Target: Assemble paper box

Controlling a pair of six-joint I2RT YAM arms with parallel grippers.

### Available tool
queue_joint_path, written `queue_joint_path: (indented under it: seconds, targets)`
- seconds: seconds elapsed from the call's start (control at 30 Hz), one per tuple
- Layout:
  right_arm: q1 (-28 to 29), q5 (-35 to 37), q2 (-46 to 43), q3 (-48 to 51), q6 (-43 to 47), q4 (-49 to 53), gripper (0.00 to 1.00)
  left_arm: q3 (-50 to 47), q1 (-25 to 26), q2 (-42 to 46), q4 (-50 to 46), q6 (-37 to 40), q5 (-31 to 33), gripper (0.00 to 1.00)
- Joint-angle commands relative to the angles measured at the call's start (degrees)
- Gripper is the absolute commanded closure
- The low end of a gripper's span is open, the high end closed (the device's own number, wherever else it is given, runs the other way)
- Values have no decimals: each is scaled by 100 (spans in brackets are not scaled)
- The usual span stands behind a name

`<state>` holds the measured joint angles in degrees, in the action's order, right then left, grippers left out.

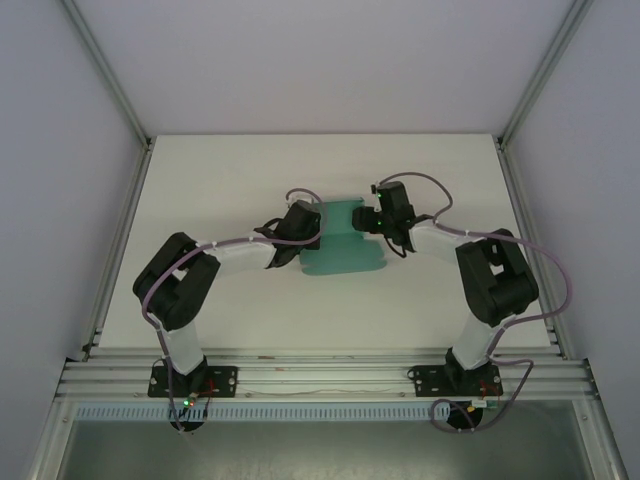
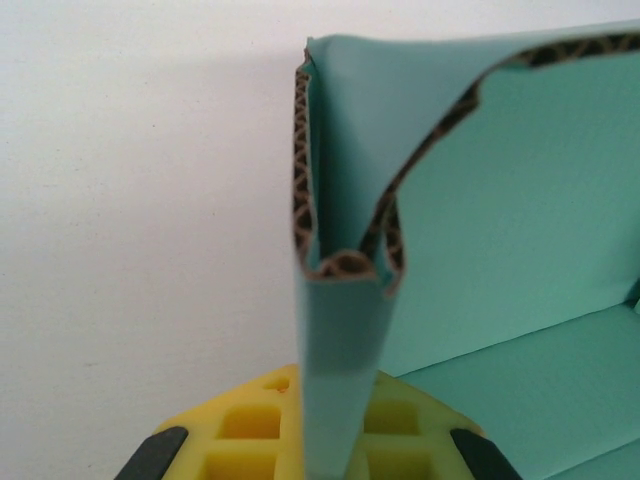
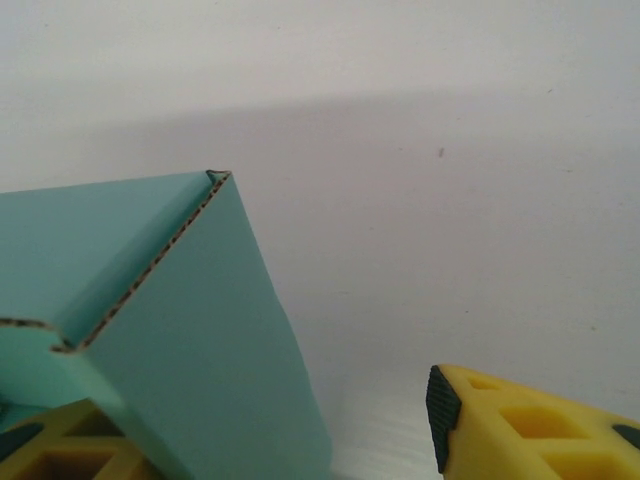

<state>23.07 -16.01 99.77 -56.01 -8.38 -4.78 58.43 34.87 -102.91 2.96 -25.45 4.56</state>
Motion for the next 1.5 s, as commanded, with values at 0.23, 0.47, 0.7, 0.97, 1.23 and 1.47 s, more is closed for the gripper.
queue_joint_path:
  seconds: [0.23,0.47,0.7,0.97,1.23,1.47]
  targets:
    - [-32,-875,342,-219,147,-50,42,-36,-33,-35,-159,66,23,100]
    - [-31,-272,373,-221,-153,-277,61,-43,-35,-9,-163,113,-57,100]
    - [85,984,570,-563,99,580,95,-69,-25,123,-182,-18,106,100]
    - [501,4782,1177,-1585,-754,2702,99,44,-24,256,-362,-225,436,100]
    - [563,6087,2052,-2403,-1438,3915,100,122,-22,184,-489,-303,521,100]
    - [588,6697,2022,-2561,-1844,3944,100,299,-24,63,-648,-386,527,100]
